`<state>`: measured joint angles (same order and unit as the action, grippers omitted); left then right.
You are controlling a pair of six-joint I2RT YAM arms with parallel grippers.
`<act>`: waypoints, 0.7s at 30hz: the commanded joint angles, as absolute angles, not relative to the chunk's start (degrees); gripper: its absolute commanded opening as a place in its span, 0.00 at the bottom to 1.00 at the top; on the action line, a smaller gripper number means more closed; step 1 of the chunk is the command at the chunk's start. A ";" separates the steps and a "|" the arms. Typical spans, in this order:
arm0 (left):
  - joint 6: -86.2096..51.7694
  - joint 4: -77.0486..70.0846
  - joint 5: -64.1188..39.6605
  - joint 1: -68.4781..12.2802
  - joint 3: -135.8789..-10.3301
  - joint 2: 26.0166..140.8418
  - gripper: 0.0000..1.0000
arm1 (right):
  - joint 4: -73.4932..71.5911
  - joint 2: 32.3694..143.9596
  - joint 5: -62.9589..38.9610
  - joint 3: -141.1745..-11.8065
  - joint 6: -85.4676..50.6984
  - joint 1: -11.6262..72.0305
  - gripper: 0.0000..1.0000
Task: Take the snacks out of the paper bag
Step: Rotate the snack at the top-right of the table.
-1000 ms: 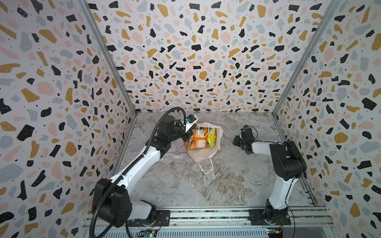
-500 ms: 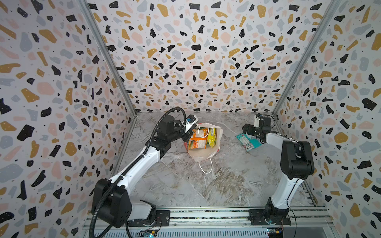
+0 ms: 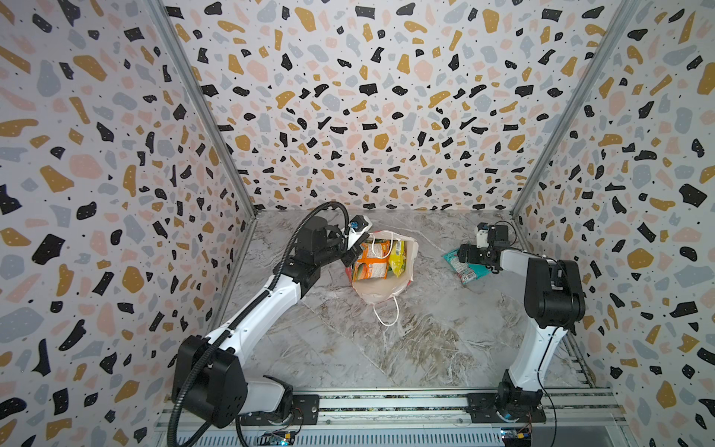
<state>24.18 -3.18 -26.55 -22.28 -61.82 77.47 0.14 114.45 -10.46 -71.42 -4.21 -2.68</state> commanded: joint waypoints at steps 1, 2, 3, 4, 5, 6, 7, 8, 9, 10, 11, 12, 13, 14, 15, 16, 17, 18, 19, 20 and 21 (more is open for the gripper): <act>23.72 -6.95 -27.96 -22.34 -62.85 76.44 0.00 | 2.71 113.98 -9.93 -73.27 -4.22 -2.88 0.99; 23.73 -7.06 -28.06 -22.39 -62.77 76.42 0.00 | 2.65 113.72 -10.76 -72.87 -4.74 -2.83 0.99; 23.65 -7.27 -28.04 -22.36 -62.64 76.44 0.00 | 2.34 113.43 -11.26 -72.25 -5.79 -2.76 1.00; 23.63 -7.37 -28.04 -22.36 -62.51 76.44 0.00 | 1.99 113.14 -12.09 -71.59 -6.84 -2.81 0.99; 23.64 -7.58 -27.99 -22.39 -62.49 76.44 0.00 | 1.85 112.94 -13.36 -71.07 -8.03 -2.81 0.96; 23.63 -7.48 -27.87 -22.36 -62.61 76.45 0.00 | 1.88 112.75 -14.01 -70.68 -9.60 -2.68 0.93; 23.63 -7.26 -27.91 -22.33 -62.71 76.40 0.00 | 2.15 112.60 -14.35 -70.40 -11.05 -2.68 0.90; 23.61 -7.04 -28.03 -22.37 -62.83 76.29 0.00 | 2.33 112.37 -15.20 -69.86 -12.64 -2.64 0.86; 23.57 -7.14 -28.21 -22.33 -62.74 76.12 0.00 | 2.36 111.83 -15.60 -69.25 -13.82 -2.34 0.83; 23.48 -7.49 -28.34 -22.33 -62.38 75.94 0.00 | 2.61 111.46 -15.20 -68.75 -14.68 -2.02 0.81; 23.47 -8.02 -28.35 -22.34 -62.01 75.85 0.00 | 2.78 110.57 -13.66 -67.88 -15.83 -1.55 0.80; 23.38 -8.40 -28.30 -22.37 -61.74 75.84 0.00 | 2.56 109.71 -11.69 -66.92 -17.00 -1.12 0.79; 23.24 -8.61 -28.30 -22.36 -61.62 75.89 0.00 | 2.53 108.93 -10.59 -66.23 -18.04 -0.93 0.78; 23.28 -8.61 -28.30 -22.36 -61.72 76.01 0.00 | 2.43 107.96 -10.51 -65.35 -19.44 -0.90 0.75; 23.25 -8.59 -28.30 -22.39 -61.79 76.17 0.00 | 2.23 106.89 -10.97 -64.24 -20.91 -0.92 0.74; 23.20 -8.32 -28.26 -22.36 -61.95 76.27 0.00 | 1.60 105.63 -10.83 -63.06 -22.09 -0.78 0.74; 23.25 -7.97 -28.35 -22.33 -62.19 76.29 0.00 | 0.64 104.09 -10.35 -61.52 -23.23 -0.62 0.74; 23.29 -7.93 -28.32 -22.32 -62.29 76.28 0.00 | 0.12 102.70 -9.65 -60.49 -23.67 -0.34 0.74; 23.38 -7.91 -28.30 -22.34 -62.24 76.21 0.00 | -0.14 101.60 -9.05 -59.60 -23.87 -0.16 0.74; 23.46 -7.99 -28.31 -22.39 -62.14 76.18 0.00 | -0.12 100.57 -8.03 -58.93 -23.96 0.00 0.74; 23.47 -8.00 -28.24 -22.33 -62.14 76.07 0.00 | -0.57 99.79 -7.08 -58.36 -24.31 0.00 0.74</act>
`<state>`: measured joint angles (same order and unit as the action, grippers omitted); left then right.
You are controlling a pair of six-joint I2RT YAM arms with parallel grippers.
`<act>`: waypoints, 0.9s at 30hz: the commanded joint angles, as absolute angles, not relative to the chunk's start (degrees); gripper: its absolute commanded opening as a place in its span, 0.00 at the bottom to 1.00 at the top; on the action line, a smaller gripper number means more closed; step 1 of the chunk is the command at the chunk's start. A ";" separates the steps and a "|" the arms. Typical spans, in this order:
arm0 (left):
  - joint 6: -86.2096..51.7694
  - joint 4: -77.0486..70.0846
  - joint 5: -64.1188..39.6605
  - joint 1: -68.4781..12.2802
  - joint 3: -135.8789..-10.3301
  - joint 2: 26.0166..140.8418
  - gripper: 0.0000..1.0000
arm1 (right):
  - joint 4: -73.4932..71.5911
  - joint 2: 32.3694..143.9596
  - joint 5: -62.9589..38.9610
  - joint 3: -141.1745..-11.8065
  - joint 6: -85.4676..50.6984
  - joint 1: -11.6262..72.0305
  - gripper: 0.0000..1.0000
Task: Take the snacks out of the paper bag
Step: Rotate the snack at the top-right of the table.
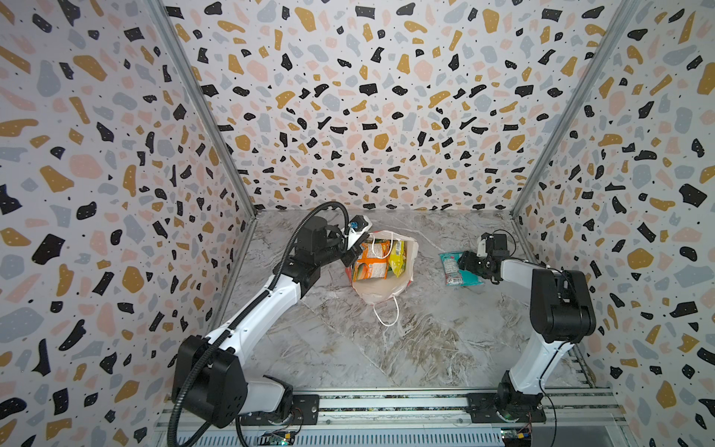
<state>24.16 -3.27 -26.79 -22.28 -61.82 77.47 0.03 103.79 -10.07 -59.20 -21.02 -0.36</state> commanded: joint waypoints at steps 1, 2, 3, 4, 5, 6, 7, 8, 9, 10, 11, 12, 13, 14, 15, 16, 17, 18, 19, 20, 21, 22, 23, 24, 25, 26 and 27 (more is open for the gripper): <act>23.40 -8.00 -28.26 -22.33 -62.22 76.10 0.00 | -1.46 99.26 -6.50 -57.79 -24.42 0.00 0.75; 23.47 -7.92 -28.31 -22.40 -62.10 76.08 0.00 | -1.73 98.88 -6.20 -57.65 -24.21 0.00 0.75; 23.46 -7.91 -28.33 -22.33 -62.05 76.14 0.00 | -0.69 98.63 -6.14 -58.54 -23.56 0.00 0.75; 23.41 -7.92 -28.39 -22.32 -62.08 76.11 0.00 | 0.12 98.39 -5.96 -59.23 -22.99 0.07 0.76; 23.36 -8.00 -28.39 -22.38 -62.02 76.11 0.00 | 0.70 97.71 -5.02 -59.81 -22.63 0.58 0.78; 23.26 -8.07 -28.39 -22.35 -62.01 76.11 0.00 | 0.57 97.28 -4.39 -59.85 -22.31 0.79 0.79; 23.23 -8.02 -28.39 -22.34 -62.07 76.03 0.00 | 0.12 96.96 -4.10 -59.78 -21.93 0.99 0.82; 23.20 -8.00 -28.51 -22.41 -62.14 75.87 0.00 | -0.17 96.88 -4.53 -59.95 -21.23 1.18 0.86; 23.20 -8.00 -28.56 -22.37 -62.07 75.76 0.00 | 0.21 97.33 -5.55 -60.66 -20.00 1.38 0.89; 23.20 -7.99 -28.64 -22.39 -61.98 75.61 0.00 | 1.61 97.98 -6.26 -61.78 -18.52 1.77 0.90; 23.16 -8.08 -28.50 -22.40 -61.87 75.52 0.00 | 3.50 99.06 -5.87 -63.28 -16.73 2.68 0.92; 23.20 -8.30 -28.39 -22.39 -61.56 75.50 0.00 | 5.69 100.16 -2.78 -64.81 -15.77 3.89 0.95; 23.20 -8.43 -28.33 -22.33 -61.45 75.50 0.00 | 7.14 101.24 0.28 -65.85 -15.35 4.88 0.97; 23.20 -8.35 -28.26 -22.35 -61.50 75.59 0.00 | 8.58 102.69 2.65 -67.06 -14.80 5.83 0.99; 23.20 -8.11 -28.27 -22.36 -61.66 75.62 0.00 | 9.44 103.80 3.00 -67.78 -14.64 6.19 0.99; 23.27 -7.80 -28.15 -22.35 -61.78 75.59 0.00 | 9.83 104.78 2.42 -68.26 -14.52 6.25 0.99; 23.40 -7.50 -28.13 -22.33 -61.87 75.51 0.00 | 10.10 105.65 1.92 -68.55 -14.94 6.36 1.00; 23.47 -7.47 -28.13 -22.34 -61.76 75.34 0.00 | 10.10 106.05 2.51 -68.49 -15.43 6.56 0.99; 23.55 -7.55 -28.06 -22.33 -61.62 75.24 0.00 | 9.53 106.16 3.01 -68.00 -15.73 6.78 0.99; 23.63 -7.84 -27.92 -22.32 -61.41 75.14 0.00 | 8.86 106.24 3.04 -67.58 -16.03 6.92 1.00; 23.61 -8.12 -27.80 -22.39 -61.32 75.15 0.00 | 8.40 106.41 2.95 -67.30 -16.32 6.78 1.00; 23.62 -8.26 -27.60 -22.38 -61.25 75.23 0.00 | 8.23 106.63 2.92 -67.25 -16.38 6.77 0.99; 23.63 -8.11 -27.51 -22.33 -61.34 75.31 0.00 | 8.23 107.06 3.15 -67.49 -16.50 6.90 0.98; 23.64 -8.00 -27.51 -22.32 -61.50 75.31 0.00 | 8.24 107.42 3.17 -67.61 -16.64 6.90 0.97; 23.64 -7.66 -27.64 -22.34 -61.69 75.40 0.00 | 8.31 107.77 3.06 -67.70 -16.79 6.88 0.96; 23.58 -7.44 -27.92 -22.33 -61.74 75.41 0.00 | 8.22 107.96 2.57 -67.53 -16.87 6.93 0.94; 23.64 -7.54 -28.10 -22.35 -61.67 75.41 0.00 | 7.85 108.09 2.23 -67.21 -16.99 7.04 0.92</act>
<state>24.18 -3.77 -26.94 -22.28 -61.54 77.47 6.92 108.44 1.63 -67.53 -16.64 7.03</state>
